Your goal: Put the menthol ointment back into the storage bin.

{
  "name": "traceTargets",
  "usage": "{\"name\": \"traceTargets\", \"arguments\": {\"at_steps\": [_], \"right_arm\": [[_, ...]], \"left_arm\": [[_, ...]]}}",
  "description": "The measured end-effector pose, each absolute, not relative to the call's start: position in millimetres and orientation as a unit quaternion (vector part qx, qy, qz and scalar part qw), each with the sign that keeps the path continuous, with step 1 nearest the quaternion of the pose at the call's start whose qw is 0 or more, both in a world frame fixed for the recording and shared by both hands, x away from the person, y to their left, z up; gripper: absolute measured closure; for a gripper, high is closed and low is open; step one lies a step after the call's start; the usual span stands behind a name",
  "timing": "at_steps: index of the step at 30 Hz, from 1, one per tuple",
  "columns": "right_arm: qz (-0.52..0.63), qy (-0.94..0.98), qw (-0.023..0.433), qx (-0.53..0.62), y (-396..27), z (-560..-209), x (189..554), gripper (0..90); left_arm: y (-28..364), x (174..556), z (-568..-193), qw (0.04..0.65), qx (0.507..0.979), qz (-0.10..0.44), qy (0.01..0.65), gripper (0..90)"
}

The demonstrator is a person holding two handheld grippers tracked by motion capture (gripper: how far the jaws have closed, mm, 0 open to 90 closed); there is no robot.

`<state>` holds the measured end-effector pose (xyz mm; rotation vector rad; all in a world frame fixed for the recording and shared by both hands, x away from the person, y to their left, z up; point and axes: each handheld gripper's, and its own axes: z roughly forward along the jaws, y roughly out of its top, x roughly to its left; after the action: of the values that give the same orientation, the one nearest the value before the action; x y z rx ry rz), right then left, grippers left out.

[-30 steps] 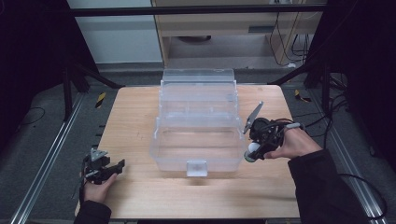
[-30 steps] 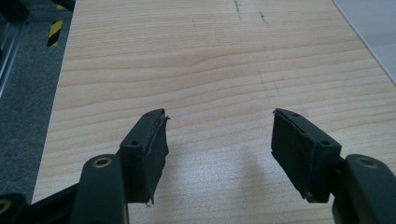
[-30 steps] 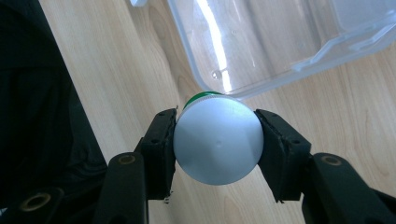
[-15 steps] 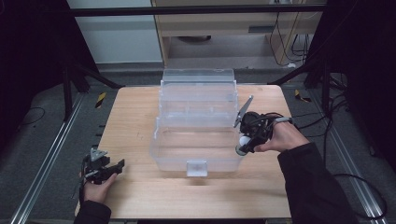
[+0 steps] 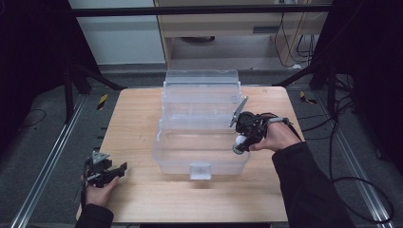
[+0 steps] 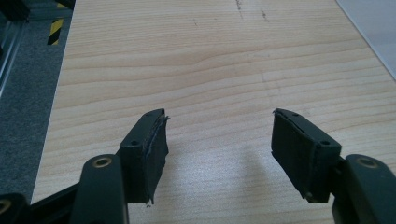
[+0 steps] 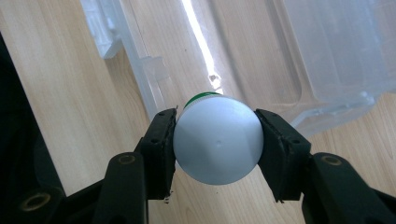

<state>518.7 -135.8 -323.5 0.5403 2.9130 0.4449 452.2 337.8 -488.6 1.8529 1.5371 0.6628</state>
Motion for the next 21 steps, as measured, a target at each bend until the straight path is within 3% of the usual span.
{"name": "traceTargets", "arguments": {"at_steps": [21], "right_arm": [[0.137,0.97,0.057,0.191,-138,-356,529,50.5]], "left_arm": [[338,452,-488,0.32,0.704,0.252,0.582,35.6]]}}
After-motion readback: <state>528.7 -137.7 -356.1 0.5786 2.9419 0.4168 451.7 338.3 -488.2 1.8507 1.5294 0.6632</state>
